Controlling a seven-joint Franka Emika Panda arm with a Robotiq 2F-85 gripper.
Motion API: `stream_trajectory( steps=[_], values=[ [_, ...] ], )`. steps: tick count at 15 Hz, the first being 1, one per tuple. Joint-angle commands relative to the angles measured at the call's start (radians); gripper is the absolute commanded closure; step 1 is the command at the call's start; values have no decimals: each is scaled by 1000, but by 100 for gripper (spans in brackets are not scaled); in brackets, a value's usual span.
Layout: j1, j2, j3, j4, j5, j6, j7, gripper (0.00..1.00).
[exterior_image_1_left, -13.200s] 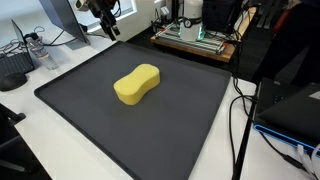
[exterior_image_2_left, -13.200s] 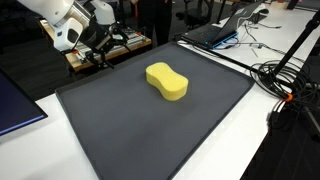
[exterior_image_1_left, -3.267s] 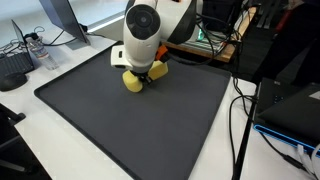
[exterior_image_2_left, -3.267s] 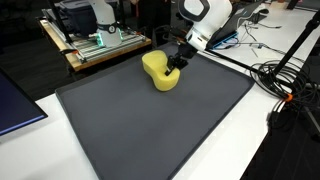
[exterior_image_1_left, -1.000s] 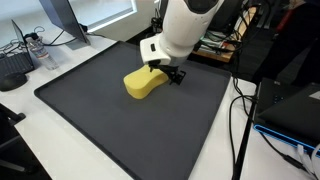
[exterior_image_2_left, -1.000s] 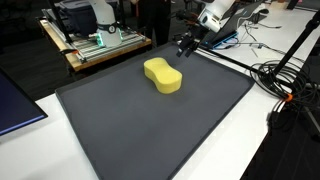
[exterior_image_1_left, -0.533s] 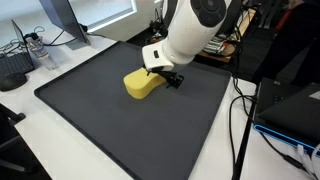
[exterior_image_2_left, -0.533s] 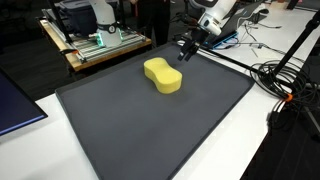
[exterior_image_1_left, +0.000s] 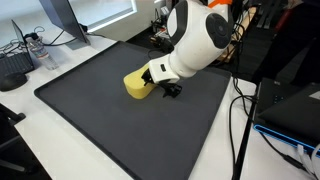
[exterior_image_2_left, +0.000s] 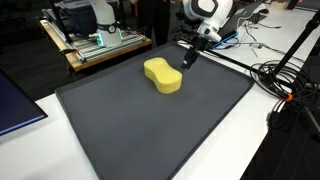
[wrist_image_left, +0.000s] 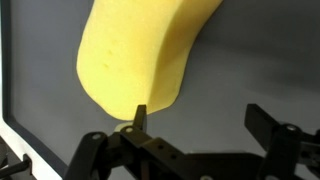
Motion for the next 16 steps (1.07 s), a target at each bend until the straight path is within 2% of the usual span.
stream_trajectory(
  steps=[1,6,10,13,16],
  values=[
    [26,0,-19,-31,-80,49,46,0],
    [44,24,-8,-10,-155,24,81,0],
    [41,23,1,-13,-166,23,90,0],
    [16,4,16,-16,-128,37,76,0],
    [-39,-25,40,-31,-32,72,40,0]
  ],
)
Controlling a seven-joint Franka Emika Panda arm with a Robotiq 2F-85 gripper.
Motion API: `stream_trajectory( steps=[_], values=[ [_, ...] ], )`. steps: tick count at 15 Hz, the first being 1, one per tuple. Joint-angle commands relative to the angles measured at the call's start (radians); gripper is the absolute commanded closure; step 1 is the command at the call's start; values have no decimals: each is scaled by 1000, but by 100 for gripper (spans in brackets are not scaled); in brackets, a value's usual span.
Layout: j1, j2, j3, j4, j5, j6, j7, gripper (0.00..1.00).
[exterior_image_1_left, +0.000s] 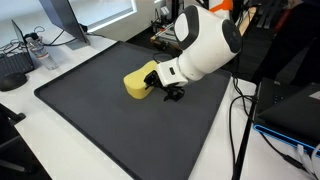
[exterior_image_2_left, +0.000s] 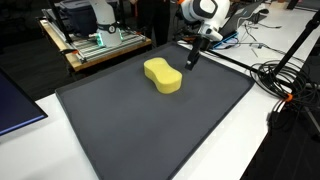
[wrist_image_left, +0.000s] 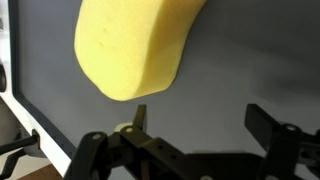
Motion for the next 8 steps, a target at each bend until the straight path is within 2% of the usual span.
stream_trajectory(
  steps=[1,8],
  values=[
    [-75,-57,30,-38,110,42,-26,0],
    [-158,-182,-3,-106,328,116,-32,0]
  ],
)
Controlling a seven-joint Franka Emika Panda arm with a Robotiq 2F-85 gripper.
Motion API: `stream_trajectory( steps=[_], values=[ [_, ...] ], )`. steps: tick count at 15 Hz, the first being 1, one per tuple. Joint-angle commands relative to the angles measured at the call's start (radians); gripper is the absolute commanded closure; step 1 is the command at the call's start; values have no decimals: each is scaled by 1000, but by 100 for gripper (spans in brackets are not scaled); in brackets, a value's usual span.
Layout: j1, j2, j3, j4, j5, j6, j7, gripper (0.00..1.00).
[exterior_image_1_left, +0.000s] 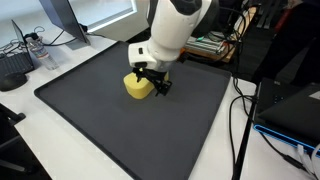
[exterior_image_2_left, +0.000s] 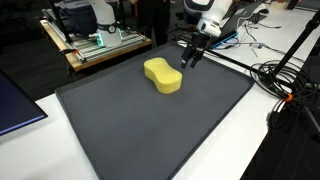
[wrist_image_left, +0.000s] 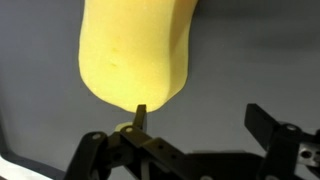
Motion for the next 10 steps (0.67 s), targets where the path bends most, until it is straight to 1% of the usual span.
stream_trajectory(
  steps=[1,10],
  values=[
    [-42,-107,-11,-91,111,49,-20,0],
    [-177,-305,-26,-266,365,142,-137,0]
  ],
)
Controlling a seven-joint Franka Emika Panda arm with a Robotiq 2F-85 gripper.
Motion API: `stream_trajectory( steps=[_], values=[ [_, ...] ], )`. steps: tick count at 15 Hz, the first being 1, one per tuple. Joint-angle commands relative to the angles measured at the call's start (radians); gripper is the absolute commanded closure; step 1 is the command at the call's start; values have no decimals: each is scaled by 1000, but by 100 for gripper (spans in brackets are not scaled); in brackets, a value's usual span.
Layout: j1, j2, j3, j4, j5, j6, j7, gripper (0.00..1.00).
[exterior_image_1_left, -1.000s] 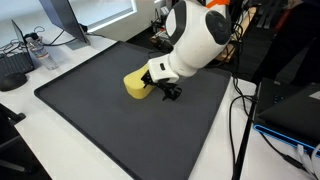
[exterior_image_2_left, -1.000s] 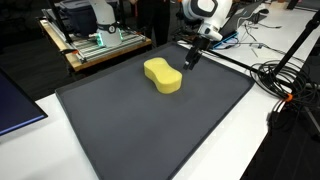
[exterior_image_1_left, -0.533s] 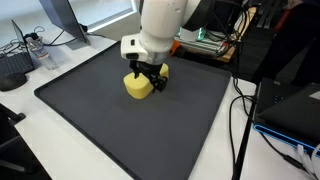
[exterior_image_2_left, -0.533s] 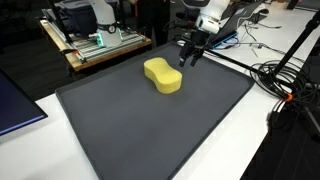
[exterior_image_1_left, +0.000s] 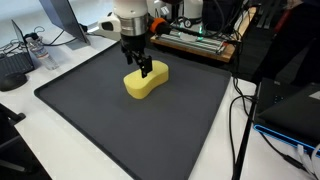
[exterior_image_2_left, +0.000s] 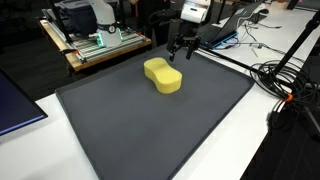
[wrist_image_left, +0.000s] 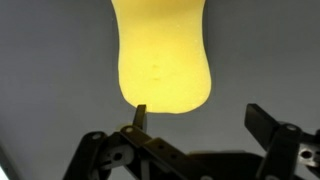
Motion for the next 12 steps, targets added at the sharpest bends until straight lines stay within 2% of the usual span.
stream_trajectory(
  steps=[1,4,5,11,12],
  values=[
    [-54,-114,-7,-118,124,50,-72,0],
    [-79,-159,-30,-149,153,26,-73,0],
    [-63,-101,-25,-91,123,20,-63,0],
    [-59,-102,-29,-94,122,20,-64,0],
    [-81,-101,-27,-87,160,25,-108,0]
  ],
)
